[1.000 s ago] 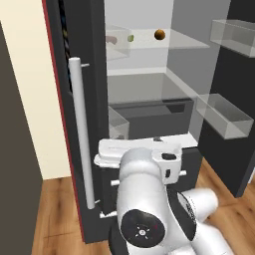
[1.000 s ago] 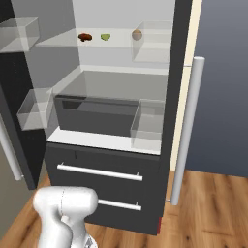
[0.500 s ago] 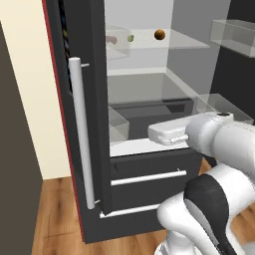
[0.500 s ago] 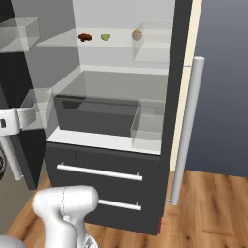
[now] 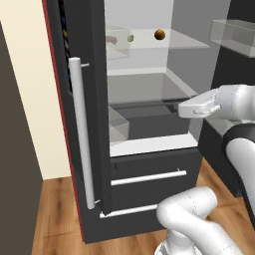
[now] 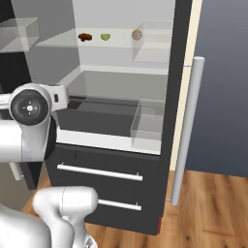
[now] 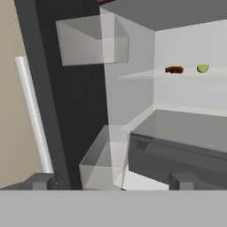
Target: Open the fridge, remove the mango, lemon wedge, and chicken drumstick, and place them on any counter.
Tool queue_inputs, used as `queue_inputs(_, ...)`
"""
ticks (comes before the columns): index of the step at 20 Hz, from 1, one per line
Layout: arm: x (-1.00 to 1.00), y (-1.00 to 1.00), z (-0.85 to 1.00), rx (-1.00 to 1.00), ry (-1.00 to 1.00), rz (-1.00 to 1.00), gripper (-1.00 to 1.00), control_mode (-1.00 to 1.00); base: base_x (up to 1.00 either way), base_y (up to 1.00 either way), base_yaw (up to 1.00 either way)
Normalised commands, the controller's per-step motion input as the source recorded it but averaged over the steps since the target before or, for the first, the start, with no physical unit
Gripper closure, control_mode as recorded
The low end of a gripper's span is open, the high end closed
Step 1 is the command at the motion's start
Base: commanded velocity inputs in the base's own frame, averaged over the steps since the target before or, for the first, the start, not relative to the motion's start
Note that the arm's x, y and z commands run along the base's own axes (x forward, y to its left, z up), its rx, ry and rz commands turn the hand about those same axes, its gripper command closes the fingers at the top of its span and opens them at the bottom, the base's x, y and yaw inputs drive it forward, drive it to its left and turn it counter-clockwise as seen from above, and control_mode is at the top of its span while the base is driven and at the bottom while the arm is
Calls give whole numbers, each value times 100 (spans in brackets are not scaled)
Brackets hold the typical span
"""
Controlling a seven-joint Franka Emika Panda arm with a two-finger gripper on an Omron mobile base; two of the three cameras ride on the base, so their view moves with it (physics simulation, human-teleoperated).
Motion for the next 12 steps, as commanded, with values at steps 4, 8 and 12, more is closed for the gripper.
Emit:
queue_inputs(4,92,0,13,-2,6,12,-100,-100,0,0,0)
queue_inputs(8,70,-1,17,0,1,9,-100,-100,0,0,0)
queue_inputs(12,53,0,29,0,0,3,-100,-100,0,0,0)
